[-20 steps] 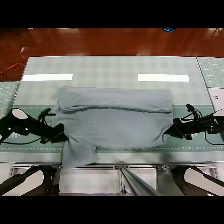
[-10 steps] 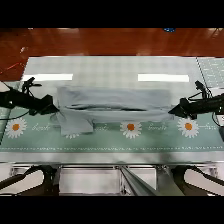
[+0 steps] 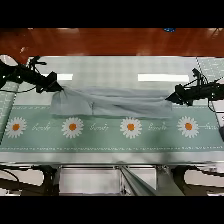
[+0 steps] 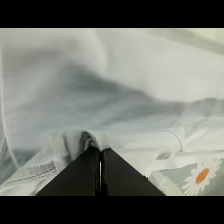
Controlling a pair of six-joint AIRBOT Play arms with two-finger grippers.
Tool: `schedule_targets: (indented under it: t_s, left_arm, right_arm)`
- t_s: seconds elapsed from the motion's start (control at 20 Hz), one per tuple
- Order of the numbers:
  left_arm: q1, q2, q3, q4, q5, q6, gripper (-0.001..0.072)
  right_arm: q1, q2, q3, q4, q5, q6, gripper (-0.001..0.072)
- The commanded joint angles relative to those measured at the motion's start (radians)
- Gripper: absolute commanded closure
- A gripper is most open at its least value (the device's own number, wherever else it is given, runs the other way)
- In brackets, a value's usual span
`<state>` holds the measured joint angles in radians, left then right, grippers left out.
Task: Fold the shirts.
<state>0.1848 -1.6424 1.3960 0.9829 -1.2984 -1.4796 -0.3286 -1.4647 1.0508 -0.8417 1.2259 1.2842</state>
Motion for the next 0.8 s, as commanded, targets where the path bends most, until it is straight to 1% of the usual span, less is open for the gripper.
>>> schedule_targets:
  t_s: [0.0,0.15,0.25,0.45,0.5,0.55,0.6,0.65,0.75]
  left_arm:
    - [-0.005,-0.098,0.136,0.0,-0.011,-0.019,0.069]
    - [-0.007,-0.151,0.171,0.0,-0.017,-0.018,0.069]
    - [-0.006,-0.178,0.171,0.0,0.002,0.003,0.069]
    - [-0.018,-0.221,0.171,-0.02,0.061,0.005,0.069]
    - [-0.028,-0.227,0.171,-0.026,0.069,0.005,0.0664]
    - [-0.04,-0.231,0.171,-0.026,0.066,0.005,0.0498]
    - [-0.048,-0.23,0.173,-0.015,0.052,0.018,0.0194]
    - [-0.046,-0.23,0.193,0.013,0.021,0.024,0.0202]
    - [-0.009,-0.217,0.27,0.123,-0.085,-0.001,0.0202]
  right_arm:
    - [0.003,-0.057,0.055,0.001,-0.044,0.014,0.0682]
    - [0.003,-0.105,0.083,0.036,-0.081,0.008,0.0683]
    - [0.006,-0.141,0.107,0.058,-0.098,-0.007,0.0682]
    - [0.016,-0.207,0.124,0.09,-0.135,-0.007,0.0681]
    - [0.019,-0.22,0.124,0.092,-0.159,-0.001,0.0601]
    - [0.023,-0.225,0.124,0.092,-0.178,0.016,0.037]
    - [0.023,-0.225,0.127,0.093,-0.182,0.017,0.0299]
    - [0.015,-0.224,0.142,0.087,-0.152,0.017,0.0299]
    - [-0.042,-0.2,0.201,0.054,-0.03,0.027,0.03]
